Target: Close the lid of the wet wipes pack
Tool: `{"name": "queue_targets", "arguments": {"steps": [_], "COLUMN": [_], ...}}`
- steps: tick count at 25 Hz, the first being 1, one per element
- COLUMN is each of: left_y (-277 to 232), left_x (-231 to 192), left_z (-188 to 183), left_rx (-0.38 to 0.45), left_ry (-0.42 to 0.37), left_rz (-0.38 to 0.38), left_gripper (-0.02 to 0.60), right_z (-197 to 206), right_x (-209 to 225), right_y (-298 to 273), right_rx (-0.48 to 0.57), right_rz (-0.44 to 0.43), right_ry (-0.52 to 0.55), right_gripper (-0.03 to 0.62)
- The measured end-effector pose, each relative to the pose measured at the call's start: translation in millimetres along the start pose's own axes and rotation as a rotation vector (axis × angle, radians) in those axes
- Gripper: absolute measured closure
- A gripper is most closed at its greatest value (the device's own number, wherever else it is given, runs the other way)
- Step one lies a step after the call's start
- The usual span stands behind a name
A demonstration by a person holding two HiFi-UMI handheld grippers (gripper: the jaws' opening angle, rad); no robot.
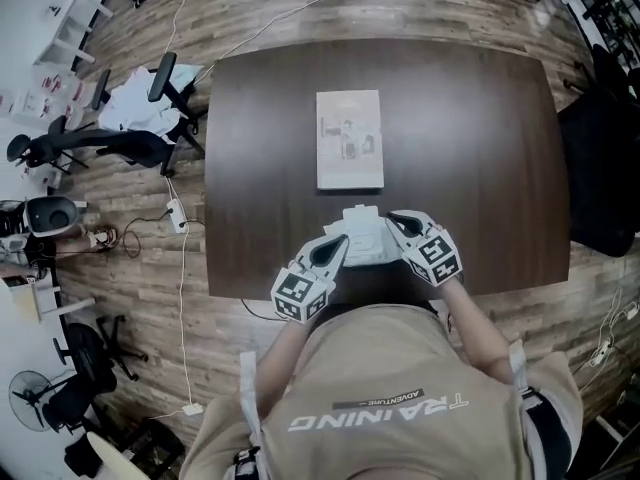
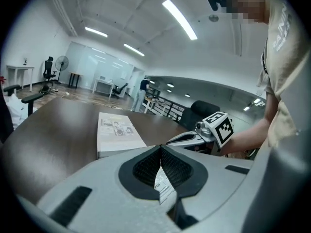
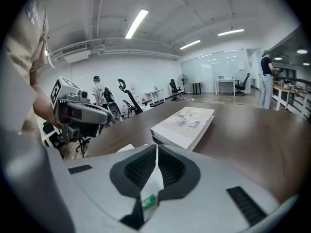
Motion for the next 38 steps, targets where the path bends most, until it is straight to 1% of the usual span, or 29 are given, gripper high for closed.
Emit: {"name": "queue_targets", "arguments": {"steps": [4,7,9,10,11,12,17,22,26,29,31,34,36,38], "left_y": [-4.6,-8.3,-13.1,-14.4,-14.3,-13.1,-8.5,-5.3,-2.9,0.1,1.0,4.6,8.6,12.8], "left_x": [1.3,1.0,-2.1,-3.9,-5.3,-6.0,-7.3,-5.6,-0.5,-0.2,0.7,3.1,4.0,2.1], "left_z": [2.9,4.6,6.0,7.1,8.6,10.4,14.3,23.8,25.0,24.2,21.3,17.2,15.7,13.6], "left_rx": [0.014,0.0,0.002,0.004,0.003,0.001,0.005,-0.001,0.008,0.004,-0.004,-0.011,-0.008,0.005], "left_ry": [0.06,0.057,0.066,0.071,0.075,0.077,0.108,0.13,0.147,0.14,0.105,0.06,0.05,0.057], "left_rz": [-0.043,-0.061,-0.072,-0.076,-0.08,-0.084,-0.113,-0.137,-0.15,-0.158,-0.163,-0.162,-0.162,-0.164], "left_gripper": [0.572,0.572,0.572,0.572,0.572,0.572,0.572,0.572,0.572,0.572,0.572,0.572,0.572,0.572], "right_z": [5.0,7.2,10.4,12.7,15.0,16.7,16.8,24.1,26.6,26.2,24.5,21.5,18.7,14.2], "right_x": [9.1,16.1,22.3,24.0,24.4,23.6,22.7,24.4,26.5,23.8,24.2,23.6,21.4,19.4], "right_y": [-11.8,-18.3,-26.5,-32.0,-37.3,-41.3,-52.7,-64.3,-65.5,-68.1,-68.8,-67.2,-64.9,-63.7], "right_rx": [-0.016,-0.031,-0.051,-0.069,-0.085,-0.096,-0.109,-0.16,-0.206,-0.251,-0.256,-0.237,-0.223,-0.214], "right_rz": [-0.058,-0.095,-0.139,-0.159,-0.173,-0.182,-0.221,-0.263,-0.328,-0.376,-0.379,-0.361,-0.348,-0.337], "right_ry": [0.01,-0.019,-0.037,-0.041,-0.044,-0.047,-0.081,-0.112,-0.135,-0.117,-0.107,-0.111,-0.115,-0.108], "right_gripper": [0.579,0.579,0.577,0.534,0.466,0.464,0.464,0.465,0.465,0.47,0.48,0.505,0.518,0.525]}}
Point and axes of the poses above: the fingertips, and each gripper's own axes: y backward along the fingers, x to its right, z out of its underside, the point moved 5 cm from there along y, backward along the fingers, and after that the axes turned 1 degree about -x, right-handed, at the moved point
